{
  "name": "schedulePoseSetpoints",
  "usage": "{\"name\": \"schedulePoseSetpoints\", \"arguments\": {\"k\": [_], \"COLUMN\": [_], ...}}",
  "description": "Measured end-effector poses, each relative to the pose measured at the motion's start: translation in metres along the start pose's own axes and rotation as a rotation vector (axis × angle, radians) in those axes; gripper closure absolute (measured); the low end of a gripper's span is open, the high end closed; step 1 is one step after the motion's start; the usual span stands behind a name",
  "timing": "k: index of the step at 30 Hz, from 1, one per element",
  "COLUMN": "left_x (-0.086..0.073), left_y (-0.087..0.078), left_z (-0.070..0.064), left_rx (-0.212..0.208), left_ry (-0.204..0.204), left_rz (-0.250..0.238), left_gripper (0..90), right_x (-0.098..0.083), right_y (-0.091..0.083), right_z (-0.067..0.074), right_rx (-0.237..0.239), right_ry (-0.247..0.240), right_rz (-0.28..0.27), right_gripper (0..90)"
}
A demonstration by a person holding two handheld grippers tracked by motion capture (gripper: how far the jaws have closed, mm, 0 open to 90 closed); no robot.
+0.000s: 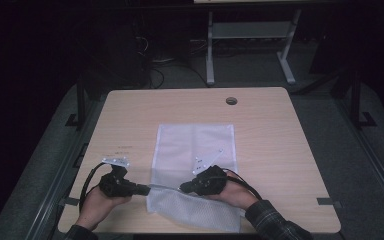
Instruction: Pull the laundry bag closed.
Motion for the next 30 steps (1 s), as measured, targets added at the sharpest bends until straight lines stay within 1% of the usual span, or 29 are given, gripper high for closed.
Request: {"name": "schedulePoseSetpoints", "arguments": {"k": [1,2,3,4,6,7,12,18,22,23,30], "left_x": [0.0,0.0,0.0,0.0,0.0,0.0,-0.001,0.0,-0.001,-0.001,-0.001], "left_y": [0.0,0.0,0.0,0.0,-0.001,-0.001,-0.001,-0.001,-0.002,-0.002,-0.002], "left_z": [0.0,0.0,0.0,0.0,0.0,0.0,0.001,0.0,0.001,0.002,0.0], "left_rx": [0.005,-0.001,0.01,0.011,0.006,0.009,0.011,0.012,0.01,0.009,0.011], "left_ry": [0.0,-0.002,0.001,-0.003,-0.005,-0.001,-0.006,-0.004,-0.009,-0.005,-0.007], "left_rz": [0.002,-0.001,0.002,0.002,0.001,0.003,0.004,0.006,0.001,0.002,0.004], "left_gripper": [86.3,86.3,86.3,86.3,86.3,86.3,86.2,86.3,86.3,86.3,86.3], "right_x": [0.0,-0.001,-0.001,-0.002,-0.003,-0.003,-0.006,-0.01,-0.011,-0.012,-0.012], "right_y": [-0.001,-0.001,-0.002,-0.002,-0.003,-0.004,-0.008,-0.014,-0.015,-0.016,-0.017], "right_z": [0.0,0.0,0.0,0.0,-0.001,-0.001,-0.001,-0.002,-0.002,-0.002,-0.001], "right_rx": [0.0,-0.001,-0.003,-0.006,-0.006,-0.006,-0.012,-0.02,-0.019,-0.019,-0.018], "right_ry": [-0.004,-0.003,-0.005,-0.006,-0.003,-0.001,0.002,0.008,0.01,0.01,0.012], "right_rz": [0.001,0.001,-0.003,0.001,0.002,0.0,0.007,0.001,0.004,0.002,0.005], "right_gripper": [86.7,86.7,86.7,86.7,86.7,86.7,86.7,86.7,86.7,86.7,86.7]}}
Point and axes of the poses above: each handheld gripper's, and its own axes: y roughly forward along the jaws, x roughly out of its top, z roughly to its left, the point moved 2 cm from there along y, roughly forward along the jaws, and after that the axes turned 2 degrees about -x, right-handed, at the moved point
